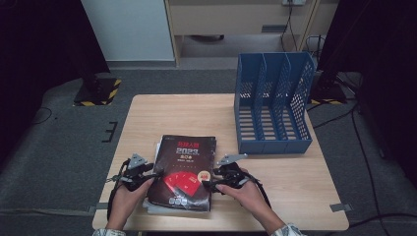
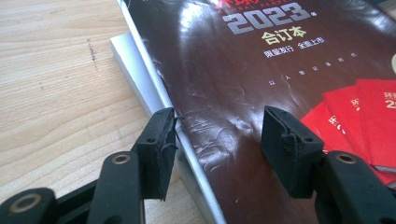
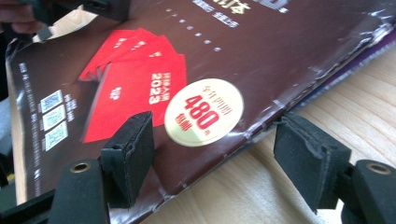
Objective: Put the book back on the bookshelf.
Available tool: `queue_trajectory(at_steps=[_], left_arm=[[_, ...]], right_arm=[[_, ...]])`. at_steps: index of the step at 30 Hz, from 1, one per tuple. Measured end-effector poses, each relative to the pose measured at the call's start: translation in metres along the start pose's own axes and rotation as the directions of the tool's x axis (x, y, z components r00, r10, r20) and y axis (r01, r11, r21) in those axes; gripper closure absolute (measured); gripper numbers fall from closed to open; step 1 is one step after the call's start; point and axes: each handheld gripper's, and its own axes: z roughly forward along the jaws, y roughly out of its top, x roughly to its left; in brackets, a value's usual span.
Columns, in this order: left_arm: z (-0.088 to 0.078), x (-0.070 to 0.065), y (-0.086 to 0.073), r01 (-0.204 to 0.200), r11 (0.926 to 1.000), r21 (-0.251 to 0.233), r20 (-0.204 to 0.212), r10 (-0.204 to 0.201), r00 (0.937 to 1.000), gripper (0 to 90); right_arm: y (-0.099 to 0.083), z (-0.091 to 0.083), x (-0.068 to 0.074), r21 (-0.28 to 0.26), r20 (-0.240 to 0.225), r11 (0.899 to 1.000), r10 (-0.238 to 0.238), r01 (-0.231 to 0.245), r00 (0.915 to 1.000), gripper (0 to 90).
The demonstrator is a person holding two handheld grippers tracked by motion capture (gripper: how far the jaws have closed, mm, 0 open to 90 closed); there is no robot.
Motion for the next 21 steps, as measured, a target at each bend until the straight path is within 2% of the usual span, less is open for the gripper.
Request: queue_trajectory(at_steps=[1, 2, 3, 7, 11, 14, 21], left_arm=[[0.0, 0.0, 0.0, -0.001, 1.0, 0.002, -0.001, 0.001, 1.0, 44.8], [0.0, 0.0, 0.0, -0.001, 1.0, 0.001, -0.001, 0.001, 1.0, 44.9], [0.0, 0.0, 0.0, 0.0, 1.0, 0.001, -0.001, 0.0, 1.0, 44.9], [0.0, 0.001, 0.0, -0.004, 1.0, 0.002, -0.004, 0.004, 1.0, 44.8], [0.0, 0.0, 0.0, -0.002, 1.0, 0.002, -0.004, 0.002, 1.0, 44.7], [0.0, 0.0, -0.001, 0.002, 1.0, -0.003, -0.003, -0.002, 1.0, 44.6], [0.001, 0.003, -0.001, 0.017, 0.9998, -0.007, 0.02, -0.016, 0.9997, 43.5]], right_arm=[[0.001, -0.001, 0.002, -0.002, -0.011, 1.0, -0.005, 0.005, 0.9999, 29.5], [0.002, -0.003, 0.004, -0.025, -0.03, 1.0, 0.007, -0.008, 0.9995, 29.7], [0.006, -0.006, 0.007, -0.052, -0.038, 0.999, -0.003, 0.001, 0.9993, 29.8], [0.016, -0.006, 0.008, -0.07, -0.044, 0.997, -0.034, 0.031, 0.9985, 29.5], [0.022, 0.002, 0.0, -0.061, -0.041, 0.998, -0.021, 0.019, 0.9989, 28.7], [0.027, 0.01, -0.008, -0.07, -0.045, 0.997, 0.011, -0.014, 0.9989, 28.6], [0.041, 0.027, -0.013, -0.075, -0.037, 0.997, -0.011, 0.008, 0.9993, 29.1]])
